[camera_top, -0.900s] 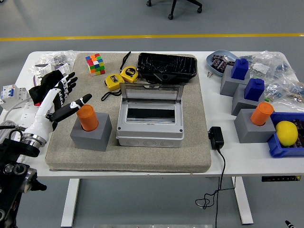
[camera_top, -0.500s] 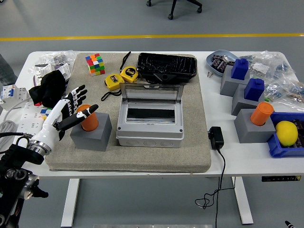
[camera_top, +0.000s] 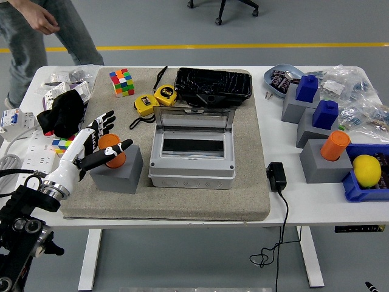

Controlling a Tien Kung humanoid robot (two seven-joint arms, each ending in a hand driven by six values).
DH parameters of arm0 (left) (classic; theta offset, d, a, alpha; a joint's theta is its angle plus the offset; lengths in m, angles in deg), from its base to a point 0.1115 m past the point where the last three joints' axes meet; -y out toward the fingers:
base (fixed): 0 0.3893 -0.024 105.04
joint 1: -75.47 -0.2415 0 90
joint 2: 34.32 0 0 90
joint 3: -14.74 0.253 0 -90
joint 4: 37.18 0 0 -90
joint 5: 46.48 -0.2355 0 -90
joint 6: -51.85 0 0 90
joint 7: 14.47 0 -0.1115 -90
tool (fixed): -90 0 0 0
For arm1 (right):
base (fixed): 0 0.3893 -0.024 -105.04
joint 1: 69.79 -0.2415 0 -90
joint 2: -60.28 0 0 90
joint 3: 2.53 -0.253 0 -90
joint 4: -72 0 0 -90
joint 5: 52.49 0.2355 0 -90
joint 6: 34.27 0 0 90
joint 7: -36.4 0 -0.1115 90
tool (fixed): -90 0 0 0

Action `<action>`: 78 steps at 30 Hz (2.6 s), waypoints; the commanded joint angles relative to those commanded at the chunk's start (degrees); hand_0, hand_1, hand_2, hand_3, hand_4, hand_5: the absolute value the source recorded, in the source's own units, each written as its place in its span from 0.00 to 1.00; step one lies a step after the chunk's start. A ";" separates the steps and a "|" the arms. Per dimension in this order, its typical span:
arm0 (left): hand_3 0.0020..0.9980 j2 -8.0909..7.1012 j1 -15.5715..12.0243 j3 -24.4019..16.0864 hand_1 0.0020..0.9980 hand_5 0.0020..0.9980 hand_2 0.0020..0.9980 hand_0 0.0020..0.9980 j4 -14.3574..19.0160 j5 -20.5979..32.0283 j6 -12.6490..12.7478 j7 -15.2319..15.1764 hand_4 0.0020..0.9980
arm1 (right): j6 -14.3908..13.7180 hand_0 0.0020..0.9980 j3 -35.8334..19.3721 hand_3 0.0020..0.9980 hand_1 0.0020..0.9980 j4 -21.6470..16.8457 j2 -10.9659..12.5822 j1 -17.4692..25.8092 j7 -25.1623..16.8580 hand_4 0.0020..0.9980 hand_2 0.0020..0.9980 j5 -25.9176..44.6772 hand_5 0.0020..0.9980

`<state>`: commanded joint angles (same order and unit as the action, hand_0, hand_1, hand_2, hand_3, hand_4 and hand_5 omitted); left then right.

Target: Fetch the battery,place it into the box,close the lid of the box

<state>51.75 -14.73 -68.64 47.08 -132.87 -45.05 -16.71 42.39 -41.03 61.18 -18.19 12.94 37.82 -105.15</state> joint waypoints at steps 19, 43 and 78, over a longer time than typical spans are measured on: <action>0.87 0.45 0.44 0.83 0.90 0.07 0.85 0.85 -0.99 1.80 2.45 -0.81 1.00 | -0.06 1.00 -0.01 0.82 0.84 0.04 -0.09 -0.13 -0.23 1.00 0.76 0.55 1.00; 0.55 1.37 0.59 3.47 0.70 0.07 0.56 0.69 -3.39 12.29 3.97 -2.84 1.00 | -0.03 1.00 0.52 0.81 0.84 -0.02 -0.10 -0.37 -0.83 1.00 0.76 1.17 1.00; 0.21 1.80 1.90 6.62 0.27 0.00 0.24 0.27 -6.42 17.34 7.79 -3.95 1.00 | 0.10 0.99 0.61 0.81 0.84 0.05 0.08 -0.51 -0.87 1.00 0.76 1.55 1.00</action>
<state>53.54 -12.83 -62.01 40.66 -115.53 -37.26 -20.66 42.49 -40.42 61.22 -18.10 12.43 36.96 -103.60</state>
